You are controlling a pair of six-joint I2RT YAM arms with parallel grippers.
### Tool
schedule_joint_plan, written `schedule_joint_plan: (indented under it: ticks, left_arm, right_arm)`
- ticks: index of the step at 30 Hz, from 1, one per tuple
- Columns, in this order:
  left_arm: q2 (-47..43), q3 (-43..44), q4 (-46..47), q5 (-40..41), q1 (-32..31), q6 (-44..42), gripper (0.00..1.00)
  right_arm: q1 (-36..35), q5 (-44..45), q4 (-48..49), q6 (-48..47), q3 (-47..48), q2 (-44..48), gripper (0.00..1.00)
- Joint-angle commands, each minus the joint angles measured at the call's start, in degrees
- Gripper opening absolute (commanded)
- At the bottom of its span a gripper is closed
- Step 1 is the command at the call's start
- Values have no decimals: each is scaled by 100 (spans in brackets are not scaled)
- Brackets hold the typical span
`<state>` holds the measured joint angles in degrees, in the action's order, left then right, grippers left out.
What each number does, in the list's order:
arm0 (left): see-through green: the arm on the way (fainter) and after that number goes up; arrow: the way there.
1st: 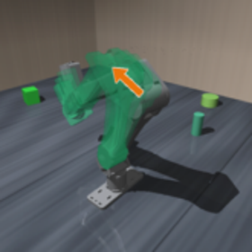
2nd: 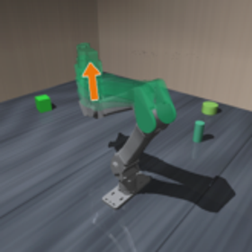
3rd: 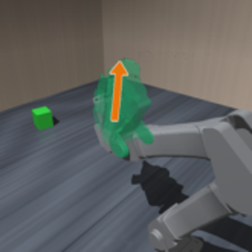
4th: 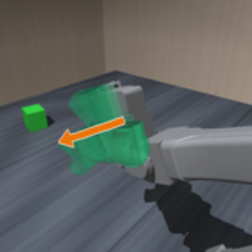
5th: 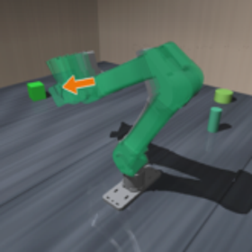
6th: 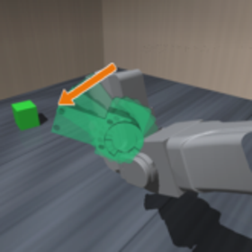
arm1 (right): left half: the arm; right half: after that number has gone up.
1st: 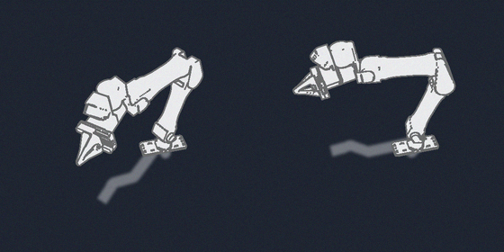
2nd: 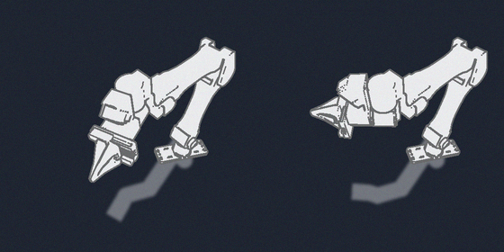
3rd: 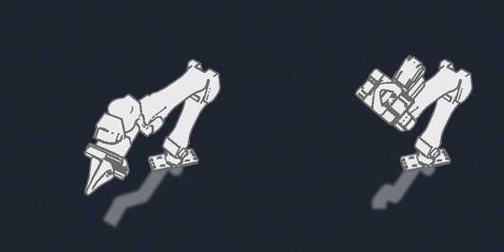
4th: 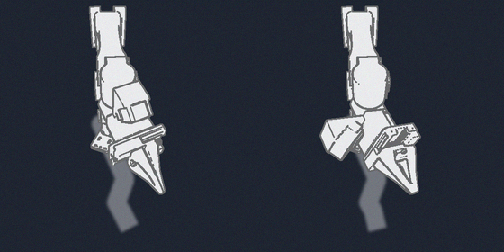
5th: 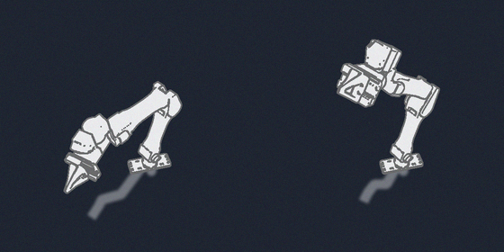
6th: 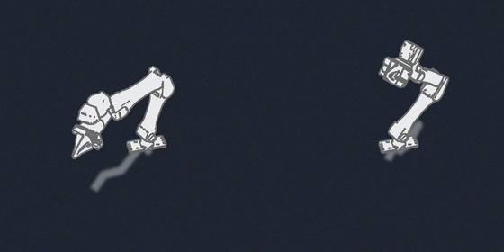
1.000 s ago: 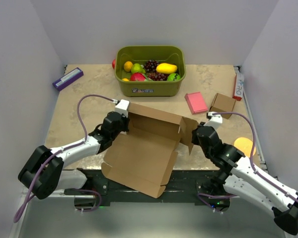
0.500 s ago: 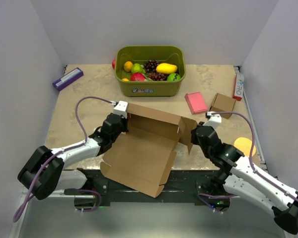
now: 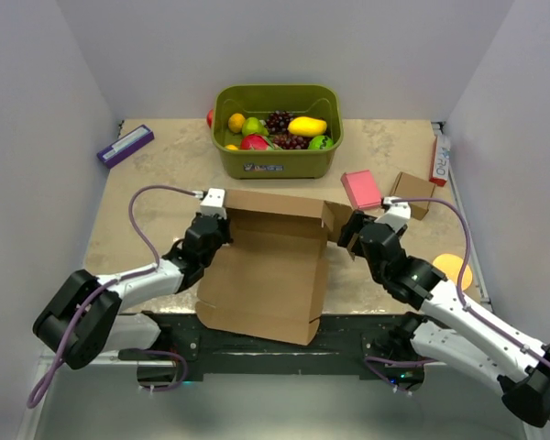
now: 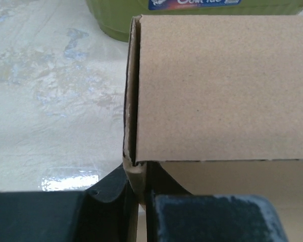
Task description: Fold the paper box
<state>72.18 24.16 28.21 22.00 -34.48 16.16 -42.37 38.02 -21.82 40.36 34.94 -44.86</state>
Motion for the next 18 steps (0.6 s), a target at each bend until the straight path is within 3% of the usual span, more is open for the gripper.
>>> schedule_joint_plan:
  ticks: [1, 6, 9, 15, 18]
  left_arm:
    - [-213, -184, 581, -222, 20, 255, 21]
    - [-879, -307, 125, -538, 11, 396, 60]
    - [-1292, -281, -481, -688, 20, 537, 76]
    - [-2302, -175, -2115, -1136, 11, 1107, 90]
    - [-2847, 132, -3134, -1496, 3, 1406, 93]
  right_arm:
    - [9, 110, -172, 139, 338, 162, 88]
    - [1, -312, -375, 209, 470, 548, 95]
    - [9, -725, -402, 297, 610, 732, 96]
    - [1, -1445, -454, 490, 996, 751, 97]
    - [1, -1744, -568, 499, 1312, 567, 97]
